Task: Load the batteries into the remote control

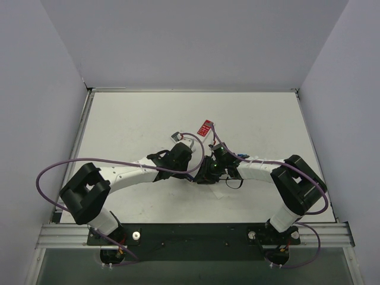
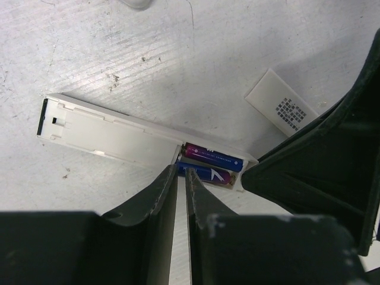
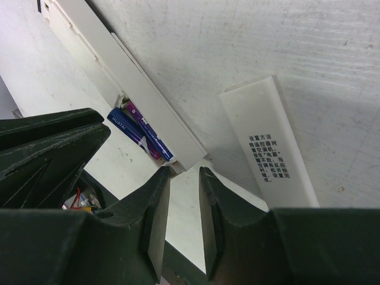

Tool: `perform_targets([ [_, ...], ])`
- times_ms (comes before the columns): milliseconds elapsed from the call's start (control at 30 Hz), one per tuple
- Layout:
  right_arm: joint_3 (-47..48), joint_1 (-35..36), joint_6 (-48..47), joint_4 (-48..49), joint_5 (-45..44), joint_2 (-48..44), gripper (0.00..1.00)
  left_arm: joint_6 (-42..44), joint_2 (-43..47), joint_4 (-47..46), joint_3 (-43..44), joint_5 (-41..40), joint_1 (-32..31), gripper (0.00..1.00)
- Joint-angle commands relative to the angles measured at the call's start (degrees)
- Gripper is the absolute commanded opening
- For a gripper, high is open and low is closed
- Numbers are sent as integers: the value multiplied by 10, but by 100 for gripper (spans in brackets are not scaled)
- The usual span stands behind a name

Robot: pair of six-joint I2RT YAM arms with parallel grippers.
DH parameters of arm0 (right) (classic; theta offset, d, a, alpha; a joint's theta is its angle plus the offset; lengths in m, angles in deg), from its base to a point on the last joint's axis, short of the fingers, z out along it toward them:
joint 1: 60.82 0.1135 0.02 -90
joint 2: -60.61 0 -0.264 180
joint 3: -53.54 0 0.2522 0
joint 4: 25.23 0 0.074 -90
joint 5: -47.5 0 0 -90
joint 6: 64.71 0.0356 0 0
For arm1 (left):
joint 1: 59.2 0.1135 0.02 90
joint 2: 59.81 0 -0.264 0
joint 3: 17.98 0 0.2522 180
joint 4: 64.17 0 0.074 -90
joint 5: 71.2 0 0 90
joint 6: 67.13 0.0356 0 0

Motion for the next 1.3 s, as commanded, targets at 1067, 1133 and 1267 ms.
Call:
perform_targets([
  [1067,10,3,-11,-18,-8,11,21,-29,-41,31,30,57,5,8],
  [1133,11,5,-12,-18,-7,13,22,-29,-44,31,30,56,2,8],
  [1267,13,7,-13,-19,-7,13,22,-29,-52,42,34,29,-7,8],
])
